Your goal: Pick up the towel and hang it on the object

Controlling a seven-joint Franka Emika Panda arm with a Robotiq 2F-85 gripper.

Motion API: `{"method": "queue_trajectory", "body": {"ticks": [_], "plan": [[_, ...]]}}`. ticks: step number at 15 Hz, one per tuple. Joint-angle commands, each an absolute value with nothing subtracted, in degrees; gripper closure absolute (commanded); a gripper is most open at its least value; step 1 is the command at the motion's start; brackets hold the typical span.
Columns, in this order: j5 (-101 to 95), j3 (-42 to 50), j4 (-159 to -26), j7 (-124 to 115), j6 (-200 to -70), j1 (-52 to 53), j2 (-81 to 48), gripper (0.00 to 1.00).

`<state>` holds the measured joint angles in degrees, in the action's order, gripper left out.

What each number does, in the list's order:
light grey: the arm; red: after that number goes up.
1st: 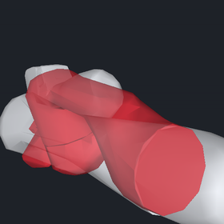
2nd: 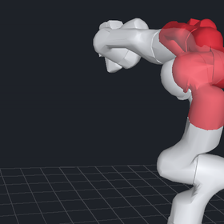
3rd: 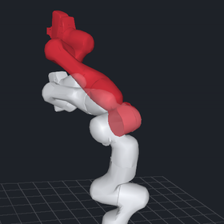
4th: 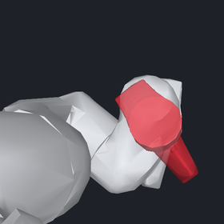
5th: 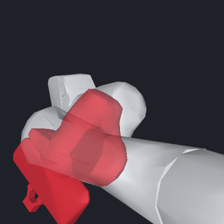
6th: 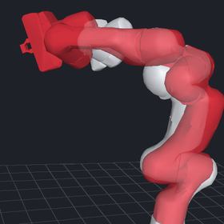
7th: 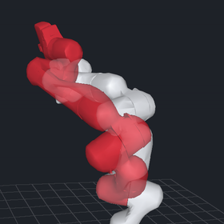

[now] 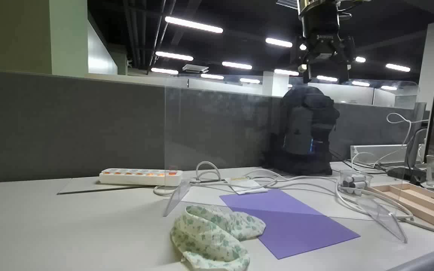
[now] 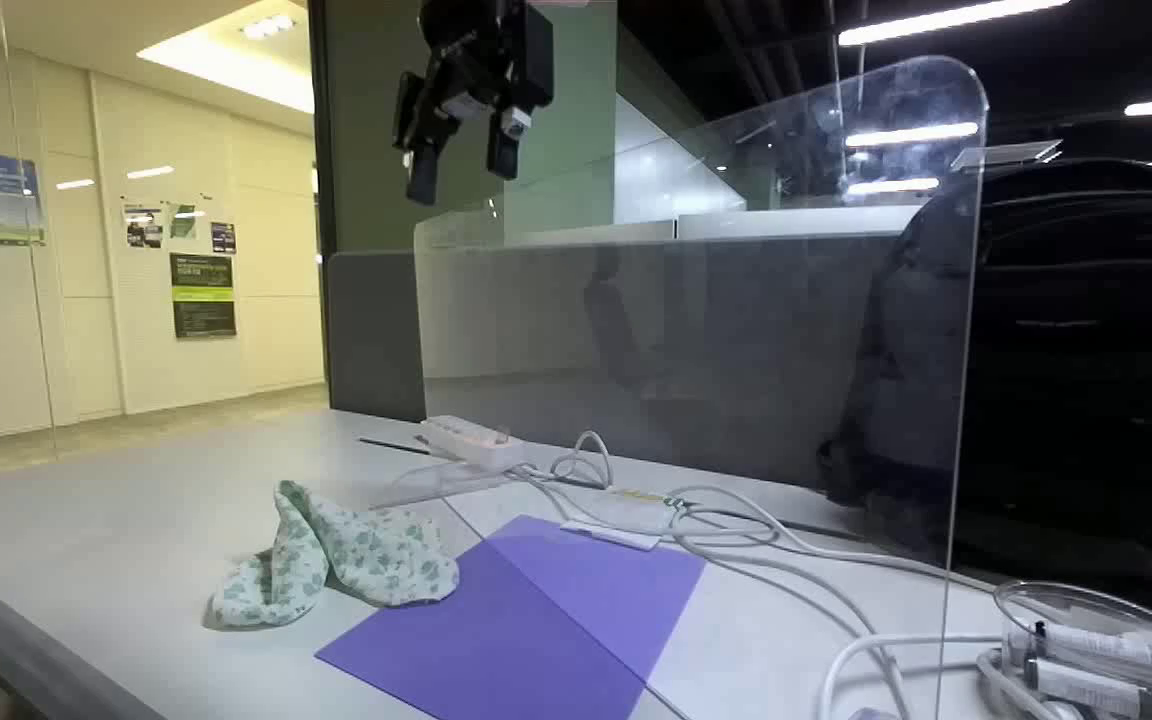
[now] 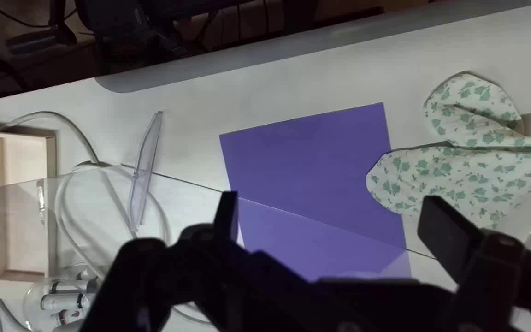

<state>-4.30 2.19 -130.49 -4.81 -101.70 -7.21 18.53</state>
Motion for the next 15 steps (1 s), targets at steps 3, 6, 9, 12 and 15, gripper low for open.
{"method": "queue_trajectory", "body": {"ticks": [3,6,9,12,15], "plan": [[-4.48,2.81,-130.38,-4.95,-101.67,-6.54,18.54,0.0],[-4.48,2.81,-130.38,-4.95,-101.67,-6.54,18.54,0.0],[-4.48,2.82,-130.38,-4.95,-101.67,-6.54,18.54,0.0],[-4.28,1.42,-132.7,-6.33,-102.08,-5.51,20.54,0.0],[-3.63,-1.13,-135.08,-6.48,-106.66,-2.58,18.41,0.0]]}}
